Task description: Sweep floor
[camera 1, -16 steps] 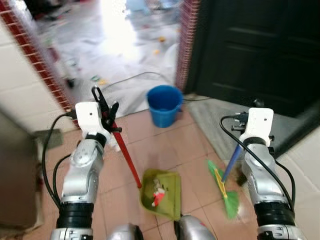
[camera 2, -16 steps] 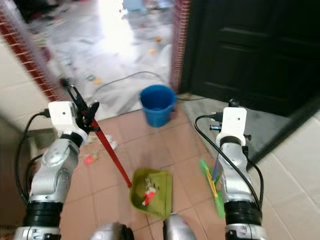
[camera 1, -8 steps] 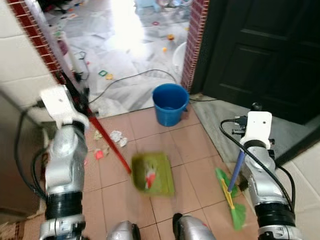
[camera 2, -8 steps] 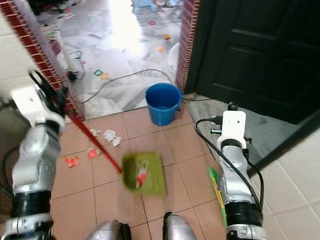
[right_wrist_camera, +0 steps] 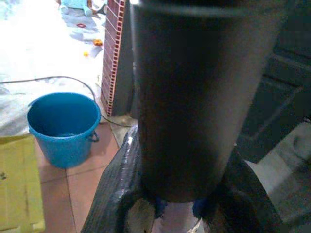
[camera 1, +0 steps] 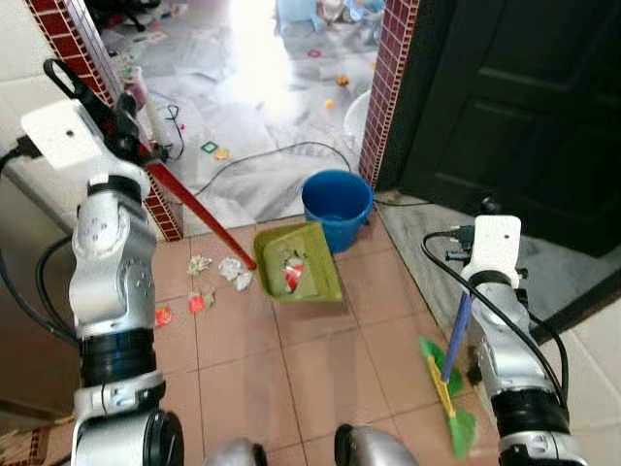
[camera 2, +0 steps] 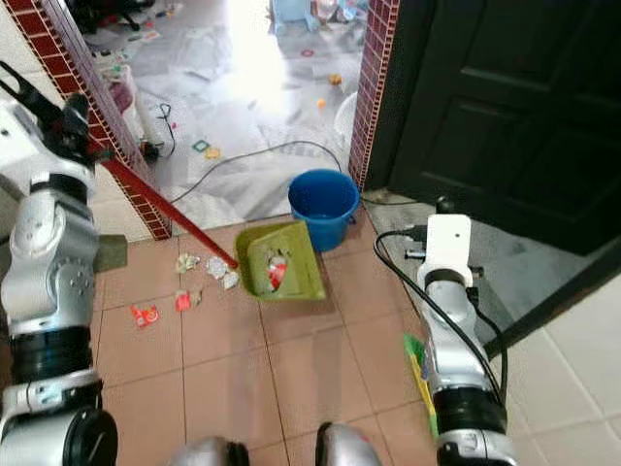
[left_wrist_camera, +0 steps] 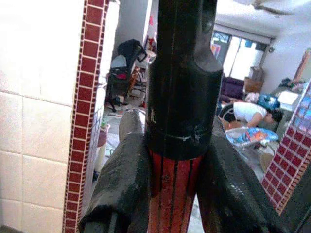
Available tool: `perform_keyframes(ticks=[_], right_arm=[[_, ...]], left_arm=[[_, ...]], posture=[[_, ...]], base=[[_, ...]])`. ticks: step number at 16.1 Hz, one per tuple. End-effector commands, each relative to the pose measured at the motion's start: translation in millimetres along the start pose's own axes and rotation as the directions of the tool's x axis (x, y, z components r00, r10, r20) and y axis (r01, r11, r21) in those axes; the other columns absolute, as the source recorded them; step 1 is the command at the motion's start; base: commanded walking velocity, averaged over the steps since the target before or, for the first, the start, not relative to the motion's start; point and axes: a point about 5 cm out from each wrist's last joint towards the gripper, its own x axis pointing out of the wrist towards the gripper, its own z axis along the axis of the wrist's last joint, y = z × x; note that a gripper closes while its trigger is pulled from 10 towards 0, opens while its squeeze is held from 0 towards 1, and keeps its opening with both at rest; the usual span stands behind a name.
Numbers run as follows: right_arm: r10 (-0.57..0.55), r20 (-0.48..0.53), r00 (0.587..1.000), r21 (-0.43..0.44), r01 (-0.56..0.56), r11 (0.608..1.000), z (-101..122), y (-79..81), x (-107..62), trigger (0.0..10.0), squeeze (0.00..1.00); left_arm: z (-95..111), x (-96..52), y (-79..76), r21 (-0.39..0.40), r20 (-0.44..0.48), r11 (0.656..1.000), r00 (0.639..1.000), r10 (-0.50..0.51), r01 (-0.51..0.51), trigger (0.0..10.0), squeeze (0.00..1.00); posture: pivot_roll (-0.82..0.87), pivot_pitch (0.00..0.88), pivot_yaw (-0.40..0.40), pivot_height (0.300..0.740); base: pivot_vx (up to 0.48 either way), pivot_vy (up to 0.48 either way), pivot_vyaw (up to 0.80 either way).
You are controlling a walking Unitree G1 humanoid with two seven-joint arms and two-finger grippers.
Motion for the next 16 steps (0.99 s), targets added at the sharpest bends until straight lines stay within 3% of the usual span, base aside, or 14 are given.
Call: perform_keyframes(ticks=[1,4,16], right_arm=[[0.019,0.026,0.999,0.010,-0.020,1.000,5,3.5,1.7,10.0,0.00],[0.028,0.027,0.999,0.012,-0.028,1.000,5,5.9,1.9,10.0,0.00],[0.041,0.042,0.998,0.021,-0.042,0.999,7,9.0,1.9,10.0,0.00]], left_arm=[[26,9.2,-4.5,-0.056,0.102,0.998,0.995,0.009,-0.003,10.0,0.00],[37,18.1,-6.2,-0.058,0.140,0.998,0.990,0.015,-0.007,10.0,0.00],[38,24.5,2.1,-0.048,0.152,0.997,0.986,0.061,-0.054,10.0,0.00]], posture=[[-0.06,0.090,0.035,0.740],[-0.06,0.090,0.037,0.740],[-0.06,0.094,0.040,0.740]], base=[[0.435,0.000,0.00],[0.442,0.000,0.00],[0.447,0.000,0.00]])
